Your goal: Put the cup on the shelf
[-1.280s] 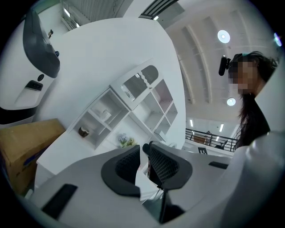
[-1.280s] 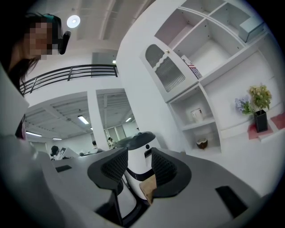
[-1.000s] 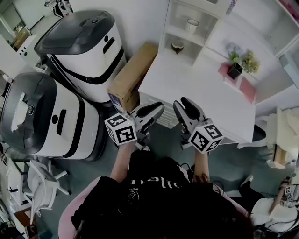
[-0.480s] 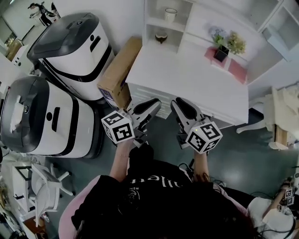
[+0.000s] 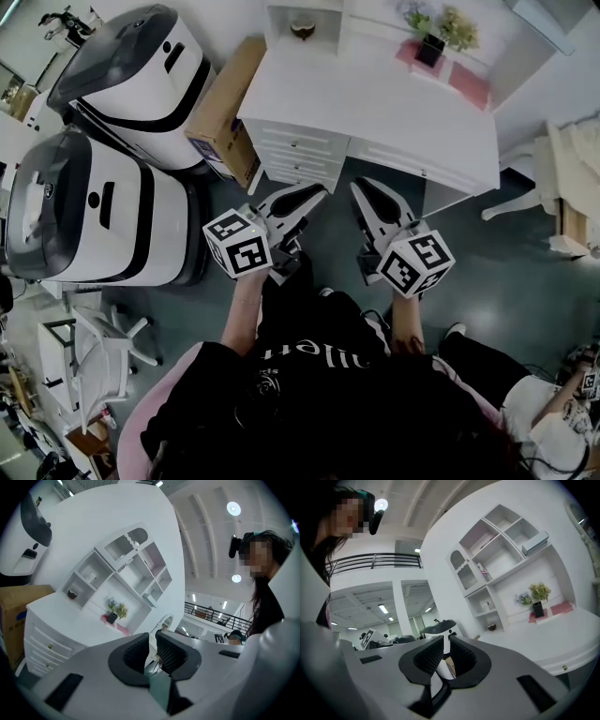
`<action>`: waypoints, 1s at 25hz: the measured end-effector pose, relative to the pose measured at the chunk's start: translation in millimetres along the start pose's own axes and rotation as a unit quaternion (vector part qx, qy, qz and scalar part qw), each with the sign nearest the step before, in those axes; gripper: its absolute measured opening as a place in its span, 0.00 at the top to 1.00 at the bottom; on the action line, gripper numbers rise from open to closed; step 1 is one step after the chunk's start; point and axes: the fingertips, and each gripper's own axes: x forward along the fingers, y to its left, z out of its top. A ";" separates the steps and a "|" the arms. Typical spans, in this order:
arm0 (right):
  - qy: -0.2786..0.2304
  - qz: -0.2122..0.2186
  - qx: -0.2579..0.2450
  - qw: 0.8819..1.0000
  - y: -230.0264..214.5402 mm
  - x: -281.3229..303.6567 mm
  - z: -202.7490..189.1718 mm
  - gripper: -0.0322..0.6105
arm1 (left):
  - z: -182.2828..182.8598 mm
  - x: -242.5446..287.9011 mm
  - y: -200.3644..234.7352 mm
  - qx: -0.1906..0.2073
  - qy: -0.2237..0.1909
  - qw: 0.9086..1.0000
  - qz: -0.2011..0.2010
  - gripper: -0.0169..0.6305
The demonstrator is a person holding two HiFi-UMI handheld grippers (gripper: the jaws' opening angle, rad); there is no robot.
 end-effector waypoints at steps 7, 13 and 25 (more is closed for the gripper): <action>0.001 0.001 -0.005 1.000 21.9 -42.9 -16.6 0.84 | -33.5 -16.8 -38.9 0.000 0.015 1.000 0.002 0.88; 0.000 0.000 -0.016 1.000 38.3 -64.9 -23.4 0.85 | -47.3 -26.1 -64.5 0.008 0.016 1.000 -0.010 0.88; 0.003 0.004 -0.031 1.000 52.9 -87.1 -25.8 0.85 | -58.0 -36.9 -82.9 0.007 0.002 1.000 -0.004 0.88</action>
